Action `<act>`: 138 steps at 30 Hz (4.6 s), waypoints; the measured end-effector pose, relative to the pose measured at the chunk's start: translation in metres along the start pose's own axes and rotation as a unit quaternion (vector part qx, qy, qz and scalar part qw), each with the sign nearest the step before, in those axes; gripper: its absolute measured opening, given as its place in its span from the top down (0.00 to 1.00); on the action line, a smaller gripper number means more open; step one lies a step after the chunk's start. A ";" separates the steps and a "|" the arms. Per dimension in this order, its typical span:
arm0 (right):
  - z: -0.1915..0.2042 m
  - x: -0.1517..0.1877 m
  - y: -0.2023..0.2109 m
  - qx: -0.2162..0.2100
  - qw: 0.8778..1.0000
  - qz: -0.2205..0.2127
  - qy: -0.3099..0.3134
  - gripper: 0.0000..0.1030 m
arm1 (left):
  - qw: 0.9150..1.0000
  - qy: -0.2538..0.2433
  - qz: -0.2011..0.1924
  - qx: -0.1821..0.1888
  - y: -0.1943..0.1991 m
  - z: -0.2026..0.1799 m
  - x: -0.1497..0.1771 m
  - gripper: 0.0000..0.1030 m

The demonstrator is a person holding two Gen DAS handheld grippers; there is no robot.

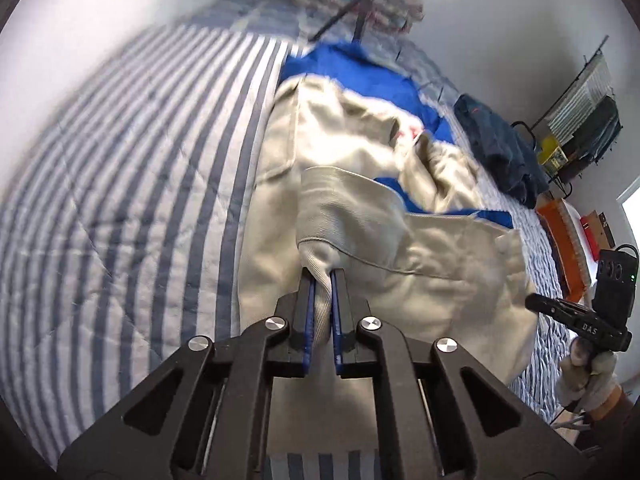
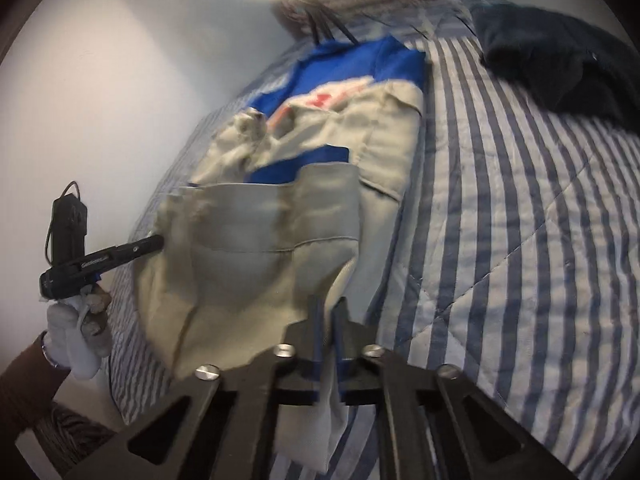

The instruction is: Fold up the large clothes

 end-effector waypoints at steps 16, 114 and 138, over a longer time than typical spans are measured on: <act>0.020 -0.017 0.025 0.099 0.988 -0.091 0.077 0.72 | 0.995 -0.067 -0.044 -0.055 0.008 -0.012 -0.015 0.79; -0.093 -0.350 -0.200 0.079 0.993 -0.055 0.074 1.00 | 0.986 -0.168 0.013 -0.006 -0.258 0.019 -0.327 1.00; -0.103 -0.347 -0.213 0.088 0.994 -0.045 0.046 0.53 | 0.986 -0.149 0.062 -0.032 -0.289 0.036 -0.316 0.92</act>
Point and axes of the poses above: each gripper's, at about its wrist camera, not at the fingertips, and y roughly against the way its jaws point, z to its left, x to its underside, the point moved 7 cm from there along -y, roughly the way its jaws point, and after that the axes turned 6 degrees about x, right-handed, at the moved point
